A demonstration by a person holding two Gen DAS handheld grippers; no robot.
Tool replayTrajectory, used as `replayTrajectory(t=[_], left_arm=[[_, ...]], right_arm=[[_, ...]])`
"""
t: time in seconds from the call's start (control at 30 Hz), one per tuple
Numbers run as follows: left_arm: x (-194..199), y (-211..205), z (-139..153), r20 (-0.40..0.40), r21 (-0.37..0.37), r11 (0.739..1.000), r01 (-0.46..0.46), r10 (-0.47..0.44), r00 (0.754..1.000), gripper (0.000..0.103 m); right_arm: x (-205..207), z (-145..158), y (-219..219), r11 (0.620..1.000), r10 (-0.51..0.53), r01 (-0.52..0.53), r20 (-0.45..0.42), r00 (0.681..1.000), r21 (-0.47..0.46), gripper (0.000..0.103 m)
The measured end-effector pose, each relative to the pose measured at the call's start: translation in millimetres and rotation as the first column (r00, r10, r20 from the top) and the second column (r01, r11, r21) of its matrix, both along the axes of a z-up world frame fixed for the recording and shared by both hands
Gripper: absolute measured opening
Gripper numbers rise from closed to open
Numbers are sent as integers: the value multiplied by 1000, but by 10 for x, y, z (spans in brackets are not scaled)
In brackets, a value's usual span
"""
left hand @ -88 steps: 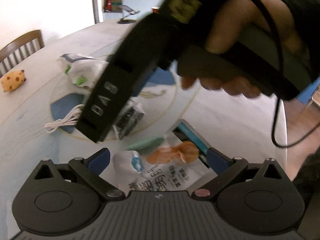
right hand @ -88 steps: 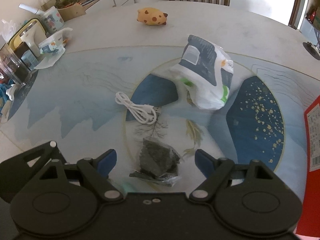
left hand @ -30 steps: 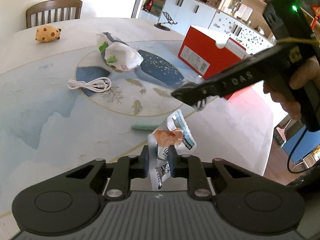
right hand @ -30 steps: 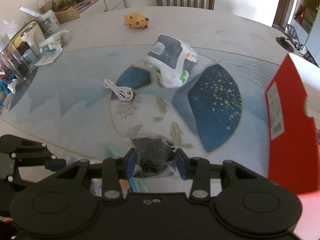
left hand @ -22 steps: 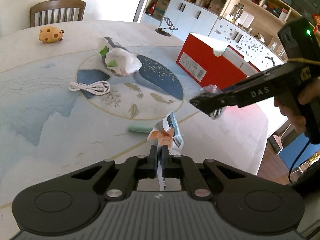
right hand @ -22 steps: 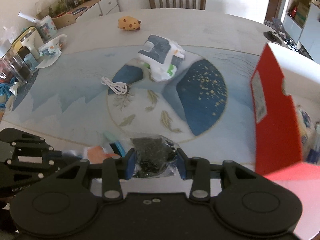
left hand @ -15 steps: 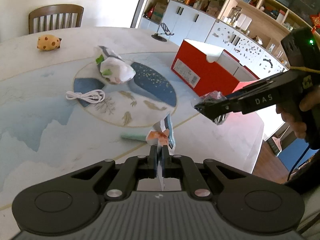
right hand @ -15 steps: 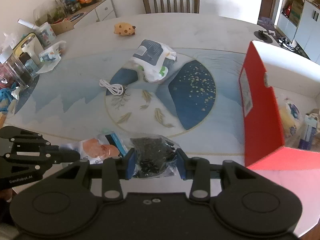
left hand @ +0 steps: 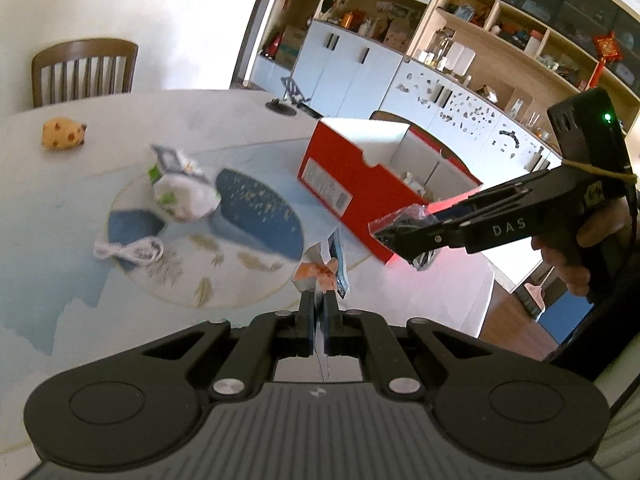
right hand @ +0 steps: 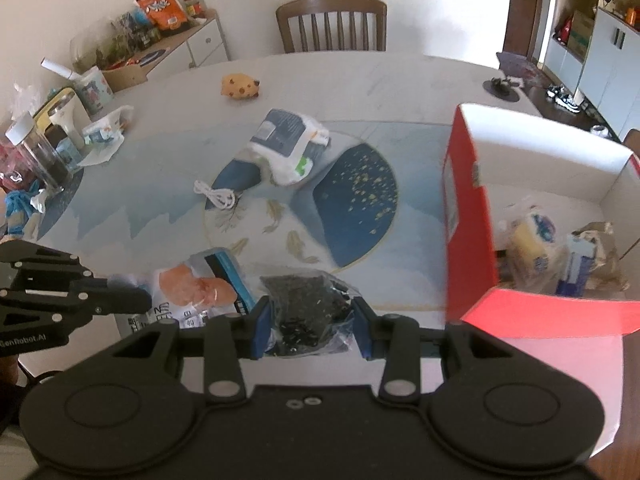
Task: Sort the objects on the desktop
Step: 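Carry the seaweed pack and printed snack bag with both tools over the red box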
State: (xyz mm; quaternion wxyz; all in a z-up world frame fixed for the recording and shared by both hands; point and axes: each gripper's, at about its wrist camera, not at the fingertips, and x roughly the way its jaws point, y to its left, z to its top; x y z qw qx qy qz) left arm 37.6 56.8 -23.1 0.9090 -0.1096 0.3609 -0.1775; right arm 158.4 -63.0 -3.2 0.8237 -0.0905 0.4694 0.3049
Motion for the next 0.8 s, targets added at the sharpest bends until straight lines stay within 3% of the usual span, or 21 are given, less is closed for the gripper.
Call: replayTrajectory(t=[0.8], left_arm=[[999, -1037, 475, 87, 1, 996, 92, -92, 992, 3]], right_arm=[[641, 356, -1111, 995, -101, 98, 119, 988, 31, 40]])
